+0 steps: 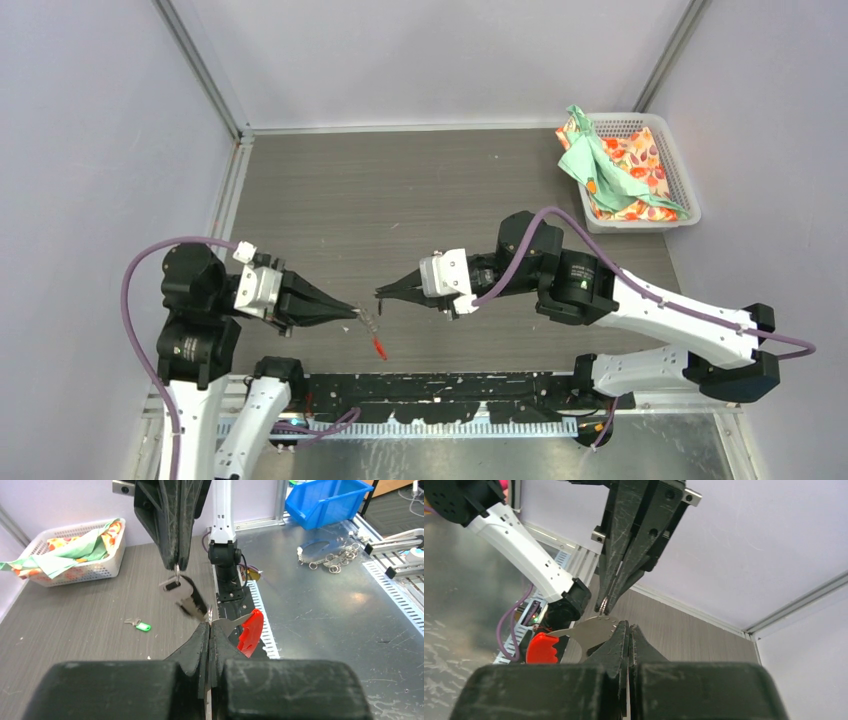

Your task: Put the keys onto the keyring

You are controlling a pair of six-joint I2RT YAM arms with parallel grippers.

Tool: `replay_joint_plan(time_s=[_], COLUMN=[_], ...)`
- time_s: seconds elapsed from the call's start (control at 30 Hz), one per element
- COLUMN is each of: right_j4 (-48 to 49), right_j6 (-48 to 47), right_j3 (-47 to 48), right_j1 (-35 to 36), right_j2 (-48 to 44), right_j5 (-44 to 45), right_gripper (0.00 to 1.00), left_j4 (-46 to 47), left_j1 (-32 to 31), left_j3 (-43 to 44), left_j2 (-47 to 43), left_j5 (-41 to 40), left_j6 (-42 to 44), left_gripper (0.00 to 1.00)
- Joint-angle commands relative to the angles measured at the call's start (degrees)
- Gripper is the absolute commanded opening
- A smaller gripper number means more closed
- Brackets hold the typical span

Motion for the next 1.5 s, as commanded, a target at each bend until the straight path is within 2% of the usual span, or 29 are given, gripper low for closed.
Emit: replay_joint_plan(time_s=[0.0,0.17,0.3,0.77,1.47], right_j4=[1.05,1.64,2.24,-1.05,-3.01], right_j6=[0.37,-0.99,-1.41,-2.65,-4.31], right_j3=[0.37,0.02,-0.22,-0.68,1.79], right_j1=[-0.05,-0.07,-0.04,0.00,0.39], right_j2=[0.33,0.11,-0.60,-2.94,-0.38], right_j5=[-3.84,-5.48,-7.71,-10.70,-13.09], right_gripper=[0.01,0.01,0.01,0.01,0.01], left_j4=[1.81,1.82,1.83,1.81,1.80], left_j1=[-2.59,-9.88,-12.95,-15.75,-16.00], left_j3=[3.17,4.83,4.78,7.28,7.32], left_j2=[1.57,3.38,4.70,9.74,10.06], left_j5=[9.33,9.27,9.27,9.27,8.40], left_j6=[-0.50,0.22,-0.46,-0.38,-1.28], left_gripper=[0.00,0.00,0.00,0.00,0.00])
